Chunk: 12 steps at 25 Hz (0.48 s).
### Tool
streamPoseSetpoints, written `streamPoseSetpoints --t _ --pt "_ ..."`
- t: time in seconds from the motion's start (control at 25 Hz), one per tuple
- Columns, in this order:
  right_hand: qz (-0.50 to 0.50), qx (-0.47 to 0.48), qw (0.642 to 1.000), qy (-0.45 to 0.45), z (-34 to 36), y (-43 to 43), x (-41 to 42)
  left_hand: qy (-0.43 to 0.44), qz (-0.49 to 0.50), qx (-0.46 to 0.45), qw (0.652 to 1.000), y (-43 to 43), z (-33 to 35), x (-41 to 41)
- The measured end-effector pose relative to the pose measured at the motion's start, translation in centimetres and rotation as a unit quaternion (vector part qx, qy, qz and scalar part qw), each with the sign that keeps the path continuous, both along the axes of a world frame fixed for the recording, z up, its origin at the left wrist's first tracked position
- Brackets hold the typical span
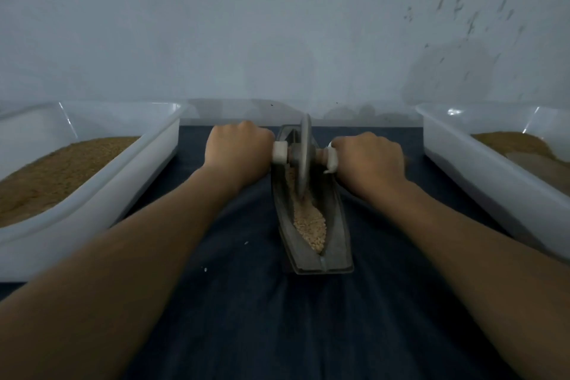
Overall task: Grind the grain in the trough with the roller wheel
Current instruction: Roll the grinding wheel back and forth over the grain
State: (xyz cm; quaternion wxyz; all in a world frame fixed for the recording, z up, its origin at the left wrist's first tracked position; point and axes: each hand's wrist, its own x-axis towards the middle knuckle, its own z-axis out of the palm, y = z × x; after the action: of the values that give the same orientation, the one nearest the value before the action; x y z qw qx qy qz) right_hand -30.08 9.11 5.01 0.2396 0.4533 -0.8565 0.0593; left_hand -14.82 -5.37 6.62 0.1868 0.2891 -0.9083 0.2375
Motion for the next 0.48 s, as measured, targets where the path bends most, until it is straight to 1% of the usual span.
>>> streamPoseSetpoints --t 0.08,0.12,0.2,0.24,0.28,0.32,0.36,0.4,0.48 --pt "0.003 0.037 0.999 -0.033 1.0 -0.8 -0.4 -0.026 0.006 0.049 0.998 -0.6 0.8 -0.8" --pt "0.02 0.039 0.999 -0.015 1.1 -0.1 -0.4 -0.022 -0.01 0.045 0.999 -0.7 0.5 -0.1" --pt "0.079 -0.003 0.993 0.084 0.1 2.4 -0.1 0.014 -0.062 -0.004 0.998 0.2 -1.3 2.6" --pt "0.097 -0.022 0.988 0.119 -0.5 3.8 0.3 0.023 -0.089 -0.033 0.995 0.7 -1.9 3.8" --pt "0.098 -0.037 0.985 0.139 -1.0 4.3 0.3 0.038 -0.095 -0.055 0.993 0.8 -1.8 4.0" --pt "0.082 -0.032 0.988 0.13 -1.3 4.1 0.0 0.046 -0.085 -0.064 0.993 0.6 -1.6 3.4" --pt "0.057 -0.023 0.991 0.115 -1.4 3.2 -0.3 0.031 -0.061 -0.05 0.996 0.3 -1.6 2.9" --pt "0.037 -0.018 0.996 0.085 -1.0 1.8 -0.5 0.016 -0.041 -0.041 0.998 0.0 -1.4 2.1" --pt "0.01 0.006 1.0 -0.003 0.2 -0.7 -0.6 -0.009 -0.004 0.007 1.0 -0.8 -0.1 -0.4"
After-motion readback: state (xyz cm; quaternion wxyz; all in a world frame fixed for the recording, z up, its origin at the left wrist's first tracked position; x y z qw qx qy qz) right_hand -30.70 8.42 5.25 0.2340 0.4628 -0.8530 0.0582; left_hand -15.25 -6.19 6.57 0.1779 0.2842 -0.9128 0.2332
